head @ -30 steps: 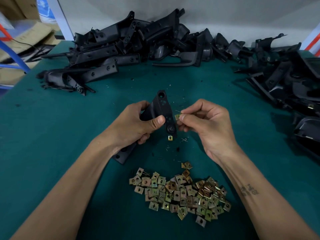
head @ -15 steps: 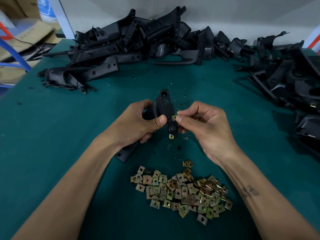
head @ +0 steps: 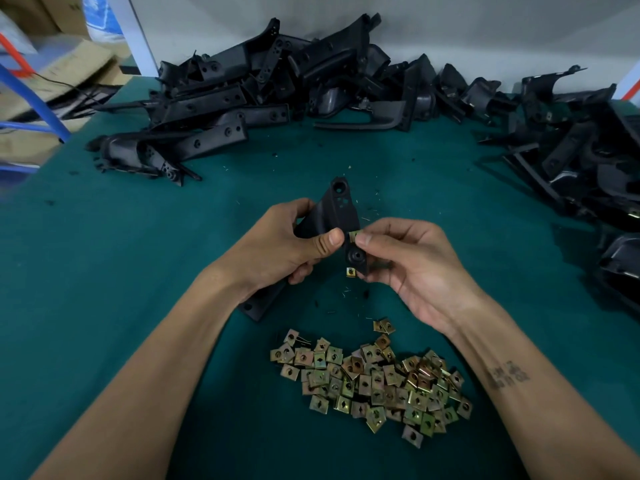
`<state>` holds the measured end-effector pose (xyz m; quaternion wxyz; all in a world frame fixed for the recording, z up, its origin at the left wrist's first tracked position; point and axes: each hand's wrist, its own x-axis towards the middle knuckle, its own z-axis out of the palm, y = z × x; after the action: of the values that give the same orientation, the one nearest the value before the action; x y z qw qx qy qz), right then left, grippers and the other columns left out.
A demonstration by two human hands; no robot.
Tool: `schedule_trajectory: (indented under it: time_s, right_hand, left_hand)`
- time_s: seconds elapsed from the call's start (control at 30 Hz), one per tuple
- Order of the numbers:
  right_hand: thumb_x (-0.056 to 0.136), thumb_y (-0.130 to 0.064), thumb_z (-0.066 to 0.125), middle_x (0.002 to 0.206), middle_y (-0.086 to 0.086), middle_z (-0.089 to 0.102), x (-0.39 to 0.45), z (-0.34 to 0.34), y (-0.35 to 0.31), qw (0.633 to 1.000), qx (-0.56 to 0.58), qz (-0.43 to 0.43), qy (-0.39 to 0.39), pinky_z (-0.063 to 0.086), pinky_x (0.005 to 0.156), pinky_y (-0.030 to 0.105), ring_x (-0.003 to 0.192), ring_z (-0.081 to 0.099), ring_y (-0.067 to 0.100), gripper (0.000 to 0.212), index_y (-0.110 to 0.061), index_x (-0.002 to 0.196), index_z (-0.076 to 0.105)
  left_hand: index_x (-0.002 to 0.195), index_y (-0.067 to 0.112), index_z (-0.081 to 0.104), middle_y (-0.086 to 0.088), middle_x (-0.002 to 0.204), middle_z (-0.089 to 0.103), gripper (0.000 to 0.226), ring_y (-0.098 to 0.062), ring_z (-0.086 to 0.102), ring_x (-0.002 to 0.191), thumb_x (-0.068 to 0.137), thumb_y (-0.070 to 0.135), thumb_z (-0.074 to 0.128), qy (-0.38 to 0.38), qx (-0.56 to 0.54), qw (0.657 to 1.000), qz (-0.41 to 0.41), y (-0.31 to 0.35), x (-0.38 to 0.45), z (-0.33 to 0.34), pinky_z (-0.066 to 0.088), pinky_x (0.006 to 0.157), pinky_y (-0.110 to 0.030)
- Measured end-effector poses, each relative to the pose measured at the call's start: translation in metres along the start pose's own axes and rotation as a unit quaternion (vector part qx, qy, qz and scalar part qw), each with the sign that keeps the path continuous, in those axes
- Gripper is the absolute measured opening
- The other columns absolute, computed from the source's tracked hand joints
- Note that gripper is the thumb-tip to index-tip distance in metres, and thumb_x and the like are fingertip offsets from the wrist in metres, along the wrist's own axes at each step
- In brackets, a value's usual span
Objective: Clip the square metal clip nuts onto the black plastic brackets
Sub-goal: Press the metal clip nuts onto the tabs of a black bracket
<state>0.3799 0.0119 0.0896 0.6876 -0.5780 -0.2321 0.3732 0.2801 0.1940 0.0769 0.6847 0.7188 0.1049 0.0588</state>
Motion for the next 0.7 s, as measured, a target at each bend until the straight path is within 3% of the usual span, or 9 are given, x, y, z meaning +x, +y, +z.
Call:
schedule_trajectory:
  time_s: [0.07,0.17,0.3,0.4,0.53,0.7]
  right_hand:
    - [0.079,-0.011,0.078,0.073,0.015,0.071,0.000,-0.001,-0.003,0.998,-0.039,-0.028,0.030,0.051,0.053,0.027,0.061,0.063,0.024,0.004,-0.011,0.074,0.078]
    - [0.090,0.001,0.066,0.063,0.010,0.065,0.000,-0.013,-0.011,0.994,-0.034,-0.045,0.097,0.044,0.045,0.023,0.051,0.057,0.019,0.021,-0.009,0.073,0.074]
    - [0.081,-0.025,0.078,0.072,0.011,0.070,-0.007,-0.002,-0.010,0.998,-0.056,-0.011,0.023,0.046,0.040,0.022,0.049,0.059,0.020,0.014,-0.011,0.080,0.078]
    - [0.087,-0.015,0.077,0.064,0.005,0.066,-0.004,0.006,-0.001,0.994,-0.103,-0.026,0.034,0.040,0.038,0.020,0.045,0.055,0.015,0.016,-0.014,0.072,0.076]
    - [0.086,-0.009,0.076,0.063,0.006,0.065,-0.004,0.001,0.002,0.997,-0.068,-0.020,0.039,0.034,0.039,0.019,0.047,0.050,0.012,0.017,-0.012,0.069,0.076]
    - [0.088,-0.010,0.073,0.061,0.008,0.063,0.000,-0.036,-0.005,0.985,-0.008,-0.057,0.163,0.034,0.042,0.021,0.048,0.048,0.015,0.008,-0.008,0.083,0.079]
  left_hand:
    - [0.100,0.012,0.060,-0.006,0.060,0.045,0.044,-0.017,0.040,0.045,0.080,0.048,0.078,-0.002,0.003,1.000,0.000,0.000,-0.001,-0.001,0.038,0.043,-0.026]
    - [0.093,0.017,0.059,-0.007,0.061,0.042,0.037,-0.016,0.037,0.044,0.079,0.046,0.078,-0.003,-0.024,1.000,-0.001,0.001,-0.001,-0.002,0.035,0.043,-0.025]
    - [0.102,0.008,0.058,-0.010,0.062,0.043,0.051,-0.017,0.038,0.044,0.077,0.047,0.078,-0.001,-0.006,1.000,0.002,0.002,-0.001,0.002,0.035,0.043,-0.026]
    - [0.104,0.006,0.058,-0.011,0.063,0.043,0.053,-0.016,0.038,0.044,0.078,0.047,0.079,-0.007,0.003,1.000,-0.002,0.003,0.000,0.002,0.036,0.043,-0.026]
    - [0.104,0.007,0.058,-0.010,0.066,0.044,0.048,-0.015,0.037,0.045,0.078,0.041,0.080,-0.024,-0.012,1.000,-0.014,0.003,-0.001,0.003,0.034,0.043,-0.026]
    - [0.101,0.008,0.053,-0.002,0.057,0.041,0.042,-0.015,0.030,0.043,0.079,0.037,0.074,-0.017,-0.046,0.999,-0.022,0.003,-0.007,-0.007,0.030,0.041,-0.024]
